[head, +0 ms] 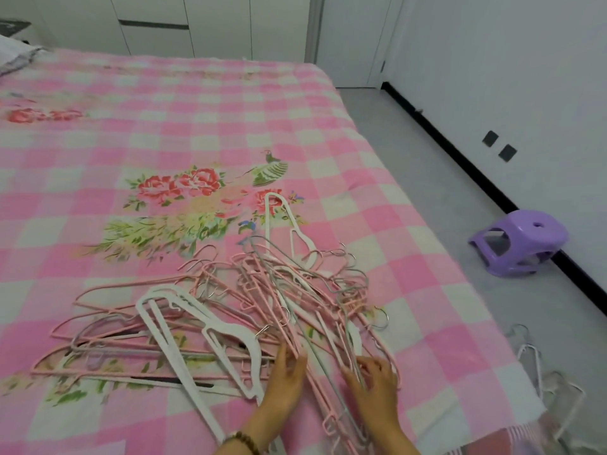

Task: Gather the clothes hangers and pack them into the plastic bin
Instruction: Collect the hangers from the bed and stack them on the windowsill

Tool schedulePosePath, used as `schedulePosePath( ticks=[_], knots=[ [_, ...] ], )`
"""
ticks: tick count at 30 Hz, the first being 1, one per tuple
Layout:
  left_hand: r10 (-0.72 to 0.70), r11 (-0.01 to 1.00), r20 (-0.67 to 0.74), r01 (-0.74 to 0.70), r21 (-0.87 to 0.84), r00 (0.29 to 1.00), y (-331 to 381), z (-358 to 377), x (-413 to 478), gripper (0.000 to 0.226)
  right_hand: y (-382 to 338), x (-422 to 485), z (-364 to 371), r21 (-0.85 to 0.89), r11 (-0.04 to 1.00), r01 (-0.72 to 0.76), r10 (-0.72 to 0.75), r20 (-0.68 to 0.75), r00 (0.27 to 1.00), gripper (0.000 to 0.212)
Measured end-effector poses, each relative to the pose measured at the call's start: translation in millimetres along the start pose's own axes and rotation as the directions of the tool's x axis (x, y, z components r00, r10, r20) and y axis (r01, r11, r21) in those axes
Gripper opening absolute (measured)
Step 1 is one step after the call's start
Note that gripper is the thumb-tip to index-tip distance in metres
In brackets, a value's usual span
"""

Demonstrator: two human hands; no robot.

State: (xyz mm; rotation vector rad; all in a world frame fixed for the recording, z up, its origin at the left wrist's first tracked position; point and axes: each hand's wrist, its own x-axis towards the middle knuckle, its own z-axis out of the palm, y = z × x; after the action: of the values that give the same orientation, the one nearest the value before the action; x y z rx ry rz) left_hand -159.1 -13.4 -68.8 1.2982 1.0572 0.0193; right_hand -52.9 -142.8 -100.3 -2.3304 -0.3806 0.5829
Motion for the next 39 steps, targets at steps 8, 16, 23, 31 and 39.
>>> schedulePosePath(
  ticks=[8,16,23,31,39],
  knots=[
    [-0.163,0.973,-0.049,0.152,-0.171,0.985,1.8,19.0,8.6,0.083,-16.1,7.6,1.4,0.073,0.992,-0.098,0.09,0.106,0.99,0.065],
    [-0.066,0.961,0.014,0.067,-0.268,0.998,21.1,19.6,-5.0,0.073,-29.6,3.1,-23.2,0.226,0.968,-0.109,0.108,0.018,0.994,0.027],
    [0.108,0.954,0.054,-0.088,-0.286,0.993,83.4,27.6,-22.0,0.081,-81.5,1.2,-66.0,0.297,0.953,0.061,-0.009,-0.174,0.985,0.045],
    [0.278,0.953,0.136,-0.255,-0.165,0.951,126.9,6.3,-28.8,0.072,-99.8,2.4,-79.0,0.491,0.862,0.123,-0.055,-0.151,0.987,0.022],
    [0.304,0.948,0.086,-0.292,-0.13,0.949,136.8,2.8,-17.3,0.046,-106.6,-0.2,-90.4,0.543,0.828,0.138,-0.041,-0.186,0.982,0.018]
  ],
)
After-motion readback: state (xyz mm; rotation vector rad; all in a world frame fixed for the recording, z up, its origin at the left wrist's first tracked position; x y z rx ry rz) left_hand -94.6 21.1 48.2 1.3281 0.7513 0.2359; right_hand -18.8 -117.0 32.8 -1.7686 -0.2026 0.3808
